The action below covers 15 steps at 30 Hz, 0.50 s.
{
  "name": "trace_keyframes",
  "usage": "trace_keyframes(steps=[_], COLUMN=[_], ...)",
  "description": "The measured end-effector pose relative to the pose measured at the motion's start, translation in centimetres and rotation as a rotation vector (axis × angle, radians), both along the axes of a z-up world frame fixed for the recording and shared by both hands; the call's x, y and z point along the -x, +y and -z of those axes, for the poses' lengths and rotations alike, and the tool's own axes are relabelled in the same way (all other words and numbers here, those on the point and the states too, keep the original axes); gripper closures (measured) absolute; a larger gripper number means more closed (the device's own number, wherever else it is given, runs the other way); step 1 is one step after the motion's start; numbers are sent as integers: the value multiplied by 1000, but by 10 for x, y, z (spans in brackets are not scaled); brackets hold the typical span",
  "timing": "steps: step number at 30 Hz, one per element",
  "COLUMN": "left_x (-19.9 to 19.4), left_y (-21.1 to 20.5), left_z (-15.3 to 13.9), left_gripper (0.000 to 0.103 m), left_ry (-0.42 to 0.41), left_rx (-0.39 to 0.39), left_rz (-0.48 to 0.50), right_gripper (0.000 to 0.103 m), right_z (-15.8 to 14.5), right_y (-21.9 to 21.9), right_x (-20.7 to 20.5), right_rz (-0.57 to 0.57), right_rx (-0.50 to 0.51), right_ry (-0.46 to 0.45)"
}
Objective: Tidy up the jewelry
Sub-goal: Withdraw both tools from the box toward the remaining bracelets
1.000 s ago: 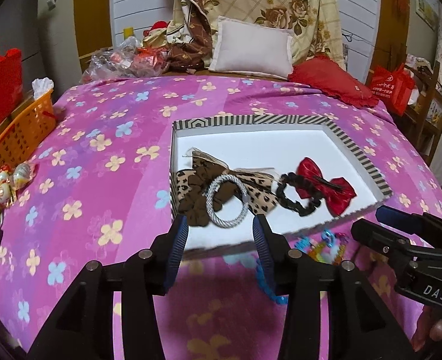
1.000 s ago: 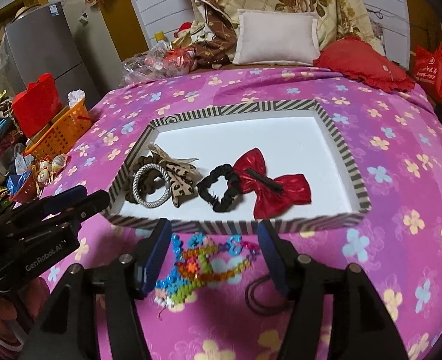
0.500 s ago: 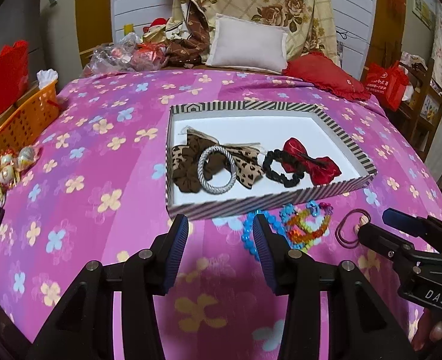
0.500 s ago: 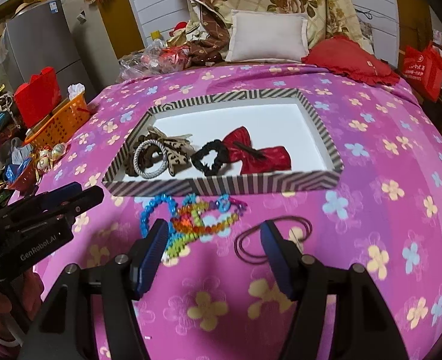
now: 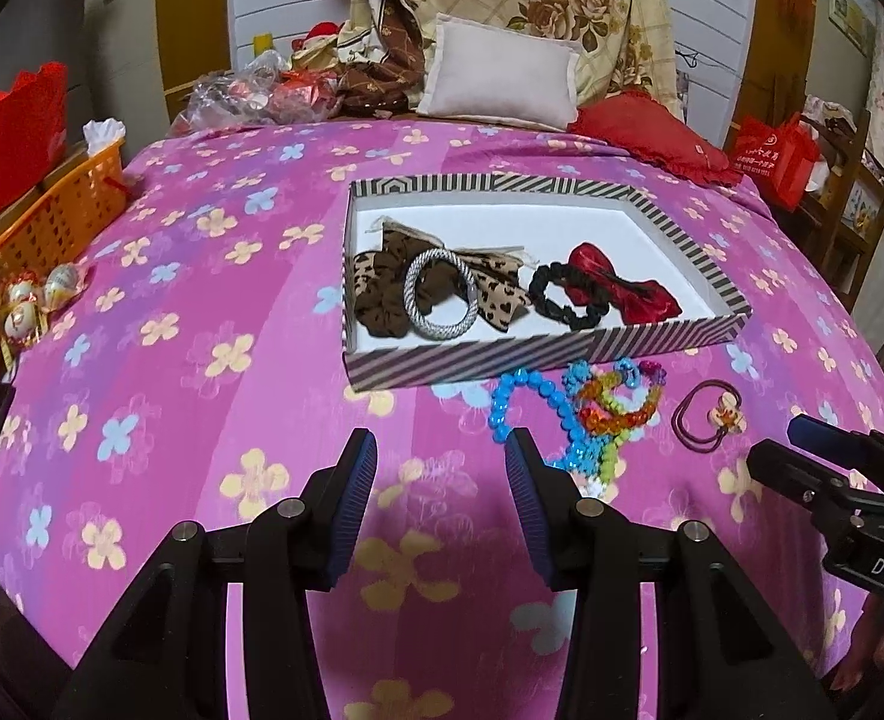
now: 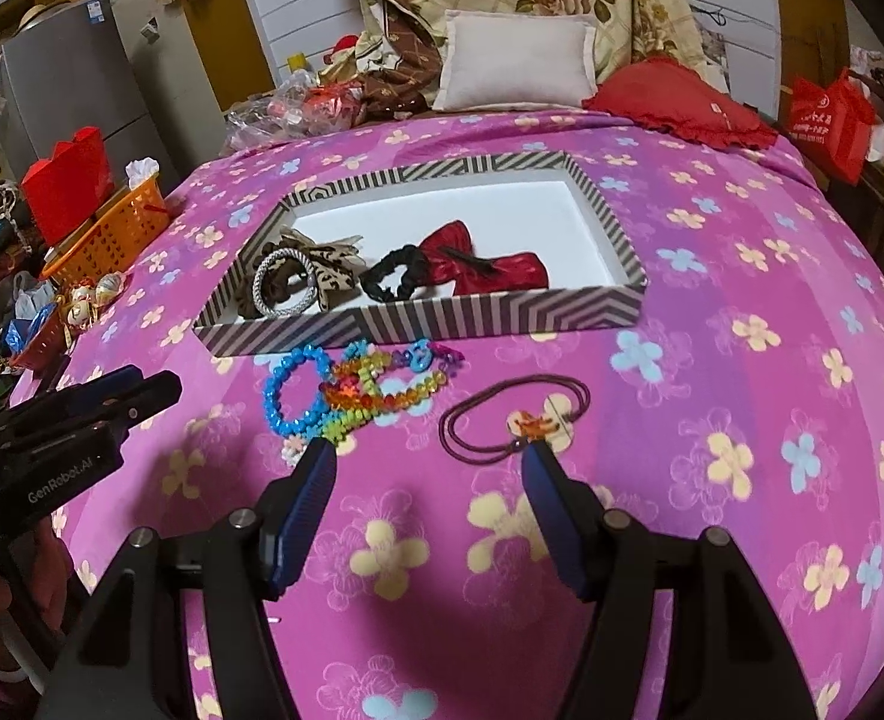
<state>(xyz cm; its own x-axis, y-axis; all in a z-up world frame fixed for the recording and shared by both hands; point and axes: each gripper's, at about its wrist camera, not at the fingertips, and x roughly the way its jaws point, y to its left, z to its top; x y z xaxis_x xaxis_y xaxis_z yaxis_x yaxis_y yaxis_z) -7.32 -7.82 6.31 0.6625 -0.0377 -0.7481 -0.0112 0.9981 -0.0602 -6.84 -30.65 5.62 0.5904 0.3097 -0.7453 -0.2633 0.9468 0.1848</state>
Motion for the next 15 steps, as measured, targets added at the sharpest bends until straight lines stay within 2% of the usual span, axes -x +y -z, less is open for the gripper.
trace_keyframes(steps=[9, 15], left_x=[0, -2], left_y=[5, 7], left_z=[5, 12], left_gripper=[77, 77], left_ry=[9, 32], left_rx=[-16, 9], left_rz=[-16, -16], right_gripper=[34, 34], right_z=[4, 12], right_y=[6, 0], right_x=[1, -2], right_rz=[-16, -2], right_rx=[8, 20], right_ry=[3, 25])
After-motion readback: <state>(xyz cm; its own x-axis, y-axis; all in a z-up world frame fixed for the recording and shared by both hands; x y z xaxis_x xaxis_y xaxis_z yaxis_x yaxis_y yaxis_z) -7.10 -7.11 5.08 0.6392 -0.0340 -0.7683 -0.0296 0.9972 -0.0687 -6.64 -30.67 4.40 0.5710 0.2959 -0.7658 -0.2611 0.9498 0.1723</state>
